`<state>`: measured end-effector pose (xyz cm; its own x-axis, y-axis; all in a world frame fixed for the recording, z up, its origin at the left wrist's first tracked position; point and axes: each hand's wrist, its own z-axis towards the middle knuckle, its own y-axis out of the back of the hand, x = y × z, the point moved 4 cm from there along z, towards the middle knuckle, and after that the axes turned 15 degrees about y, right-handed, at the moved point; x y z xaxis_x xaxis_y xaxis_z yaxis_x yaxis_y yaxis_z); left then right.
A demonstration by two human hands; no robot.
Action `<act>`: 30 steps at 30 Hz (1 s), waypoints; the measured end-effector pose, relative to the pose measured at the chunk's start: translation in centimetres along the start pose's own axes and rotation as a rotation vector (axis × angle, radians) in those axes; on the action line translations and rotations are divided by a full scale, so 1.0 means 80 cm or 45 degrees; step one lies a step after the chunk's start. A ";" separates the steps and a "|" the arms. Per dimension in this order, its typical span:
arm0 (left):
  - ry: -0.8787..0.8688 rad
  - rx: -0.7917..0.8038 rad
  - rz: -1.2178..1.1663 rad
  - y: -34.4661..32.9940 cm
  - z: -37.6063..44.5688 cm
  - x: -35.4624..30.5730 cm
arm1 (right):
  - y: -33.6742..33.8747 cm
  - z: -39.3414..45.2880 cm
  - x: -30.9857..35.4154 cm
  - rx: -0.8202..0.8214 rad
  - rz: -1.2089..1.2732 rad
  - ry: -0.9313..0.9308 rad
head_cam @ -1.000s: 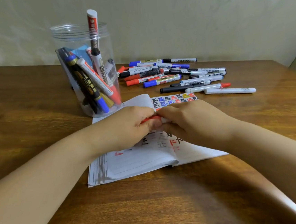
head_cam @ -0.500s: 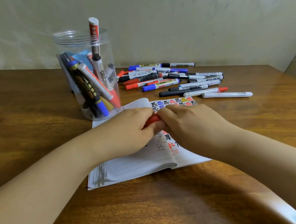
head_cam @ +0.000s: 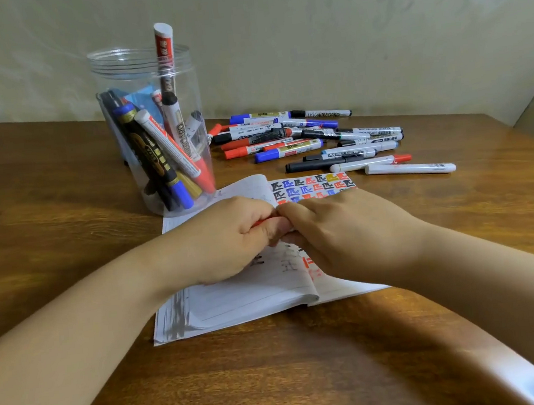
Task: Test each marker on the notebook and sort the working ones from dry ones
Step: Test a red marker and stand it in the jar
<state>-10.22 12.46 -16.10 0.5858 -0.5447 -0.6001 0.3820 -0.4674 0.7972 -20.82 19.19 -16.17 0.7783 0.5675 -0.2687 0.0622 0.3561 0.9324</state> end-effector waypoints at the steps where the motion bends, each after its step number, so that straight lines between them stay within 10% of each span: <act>1: 0.005 -0.003 -0.011 0.000 0.000 0.001 | 0.000 0.001 0.000 0.022 0.021 -0.001; 10: -0.023 -0.180 0.486 -0.003 0.008 0.000 | -0.001 0.007 -0.004 0.088 -0.128 -0.175; 30: -0.125 0.032 0.108 -0.004 0.001 0.003 | 0.007 -0.003 0.006 0.046 0.186 -0.096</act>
<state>-10.27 12.43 -16.51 0.5420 -0.6481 -0.5350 0.3153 -0.4332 0.8443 -20.62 19.86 -15.80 0.8253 0.5534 -0.1123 -0.0332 0.2461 0.9687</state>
